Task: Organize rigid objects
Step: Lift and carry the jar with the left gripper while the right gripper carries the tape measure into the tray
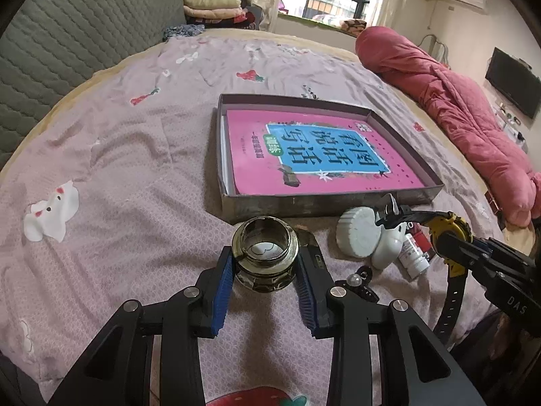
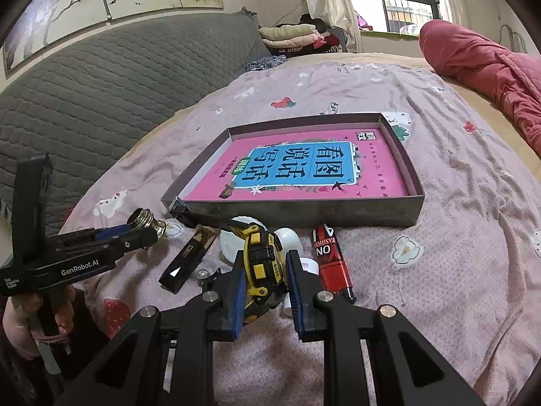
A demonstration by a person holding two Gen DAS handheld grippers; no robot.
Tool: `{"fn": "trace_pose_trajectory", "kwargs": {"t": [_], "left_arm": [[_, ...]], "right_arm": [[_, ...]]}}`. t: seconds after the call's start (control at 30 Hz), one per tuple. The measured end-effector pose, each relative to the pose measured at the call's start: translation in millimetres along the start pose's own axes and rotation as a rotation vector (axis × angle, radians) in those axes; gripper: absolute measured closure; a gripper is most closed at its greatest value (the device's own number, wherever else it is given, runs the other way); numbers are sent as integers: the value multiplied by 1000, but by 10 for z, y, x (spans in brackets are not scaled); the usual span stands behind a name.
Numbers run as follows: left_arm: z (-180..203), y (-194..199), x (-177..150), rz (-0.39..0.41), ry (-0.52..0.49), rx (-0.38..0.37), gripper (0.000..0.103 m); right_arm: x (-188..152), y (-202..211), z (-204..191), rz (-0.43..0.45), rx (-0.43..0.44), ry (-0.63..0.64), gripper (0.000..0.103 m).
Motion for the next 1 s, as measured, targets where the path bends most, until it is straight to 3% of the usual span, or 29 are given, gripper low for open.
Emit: {"fn": "trace_pose_trajectory", "kwargs": {"t": [0.43, 1.0], "left_arm": [[203, 250, 126, 68, -42, 4, 66], [284, 36, 382, 84, -40, 7, 66]], "right_arm": [[135, 152, 139, 69, 20, -47, 80], [397, 121, 383, 139, -19, -96, 80]]}}
Point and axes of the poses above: each gripper's, at about its wrist camera, not at the fingertips, and y roughly against the way its jaws point, z to its right, x to its top, the point moved 1 cm from there along -y, roughly the way its jaws point, and after that the axes turned 14 degrees about -y, right-handed, at the moved point
